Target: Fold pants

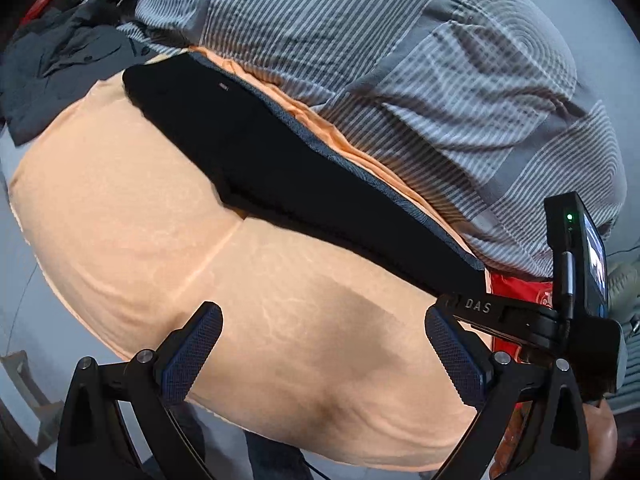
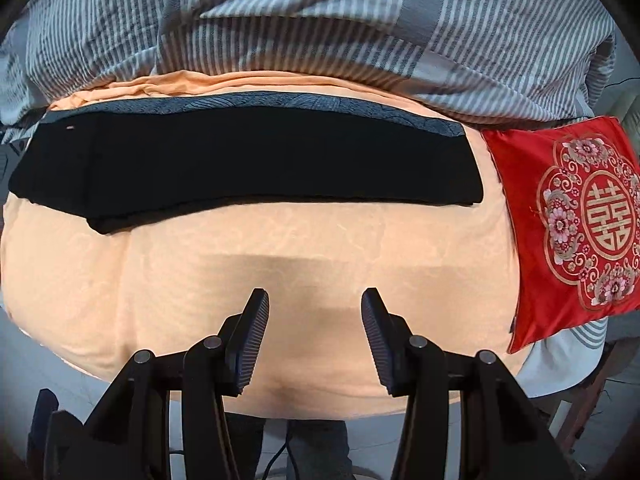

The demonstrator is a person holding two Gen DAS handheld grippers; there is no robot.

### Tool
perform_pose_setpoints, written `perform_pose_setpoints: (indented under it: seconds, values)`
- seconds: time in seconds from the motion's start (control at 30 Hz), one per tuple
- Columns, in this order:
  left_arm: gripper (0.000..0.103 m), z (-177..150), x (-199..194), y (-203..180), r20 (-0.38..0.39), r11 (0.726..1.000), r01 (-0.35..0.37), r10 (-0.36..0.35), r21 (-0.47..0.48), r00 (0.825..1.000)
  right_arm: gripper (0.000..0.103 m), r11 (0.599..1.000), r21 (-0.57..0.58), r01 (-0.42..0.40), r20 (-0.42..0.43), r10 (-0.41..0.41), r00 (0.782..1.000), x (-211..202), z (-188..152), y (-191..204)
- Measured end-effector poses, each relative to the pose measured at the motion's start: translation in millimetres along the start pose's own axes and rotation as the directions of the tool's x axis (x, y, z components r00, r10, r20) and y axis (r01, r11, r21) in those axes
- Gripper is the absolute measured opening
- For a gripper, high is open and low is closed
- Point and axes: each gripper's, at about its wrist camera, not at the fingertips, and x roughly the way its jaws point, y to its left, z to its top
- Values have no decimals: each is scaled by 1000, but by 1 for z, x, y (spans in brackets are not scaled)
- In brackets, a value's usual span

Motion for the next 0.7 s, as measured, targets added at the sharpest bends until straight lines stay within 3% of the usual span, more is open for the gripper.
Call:
perform_pose_setpoints:
  seconds: [0.2, 0.47, 0.7]
  values:
    - [102, 8, -4, 16, 20, 998, -21, 20, 57, 1000, 59, 998, 3, -55, 4, 55, 998, 0, -1, 8]
    - [102, 26, 13, 80, -9, 986, -138, 139, 98, 990, 67, 977, 42, -208, 2, 208, 978, 17, -16, 14]
    - [102, 66, 57, 118, -34, 943, -297, 305, 149, 952, 67, 942, 77, -326, -26, 329, 944, 63, -15, 6]
